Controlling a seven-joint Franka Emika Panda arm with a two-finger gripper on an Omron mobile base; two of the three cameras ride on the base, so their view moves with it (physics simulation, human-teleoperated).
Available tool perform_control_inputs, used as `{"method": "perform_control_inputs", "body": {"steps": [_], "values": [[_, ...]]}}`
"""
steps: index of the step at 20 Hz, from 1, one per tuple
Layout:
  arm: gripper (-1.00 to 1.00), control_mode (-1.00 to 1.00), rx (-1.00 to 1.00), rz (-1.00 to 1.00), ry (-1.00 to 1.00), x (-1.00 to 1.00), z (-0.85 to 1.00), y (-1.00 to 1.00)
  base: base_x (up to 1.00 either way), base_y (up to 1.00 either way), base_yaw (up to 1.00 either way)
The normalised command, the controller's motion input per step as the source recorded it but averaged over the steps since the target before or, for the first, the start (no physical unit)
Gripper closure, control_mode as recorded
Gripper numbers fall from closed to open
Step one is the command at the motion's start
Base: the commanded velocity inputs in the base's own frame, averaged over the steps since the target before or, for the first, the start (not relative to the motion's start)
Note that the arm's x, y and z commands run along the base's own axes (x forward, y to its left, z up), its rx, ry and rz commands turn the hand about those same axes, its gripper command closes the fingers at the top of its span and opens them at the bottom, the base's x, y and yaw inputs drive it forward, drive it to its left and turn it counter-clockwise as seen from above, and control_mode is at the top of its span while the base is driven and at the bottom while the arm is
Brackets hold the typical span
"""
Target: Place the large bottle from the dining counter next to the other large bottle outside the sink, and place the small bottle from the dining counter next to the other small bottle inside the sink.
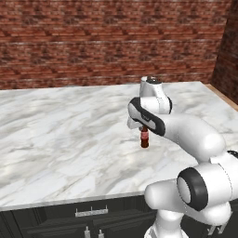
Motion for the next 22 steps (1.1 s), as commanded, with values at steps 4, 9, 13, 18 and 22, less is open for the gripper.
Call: {"method": "perform_control_inputs", "body": {"steps": [4,9,13,18,22], "values": [[1.00,-1.00,0.00,0.01,0.05,-0.40,0.74,-0.19,0.00,0.00,0.00],[1.00,-1.00,0.00,0.02,0.07,-0.43,0.68,-0.16,0.00,0.00,0.00],[1.00,-1.00,0.00,0.02,0.10,-0.35,0.53,-0.01,0.00,0.00,0.00],[1.00,-1.00,0.00,0.02,0.07,-0.41,0.41,0.01,0.00,0.00,0.00],[1.00,-1.00,0.00,0.03,0.04,-0.57,0.33,0.00,0.00,0.00,0.00]]}}
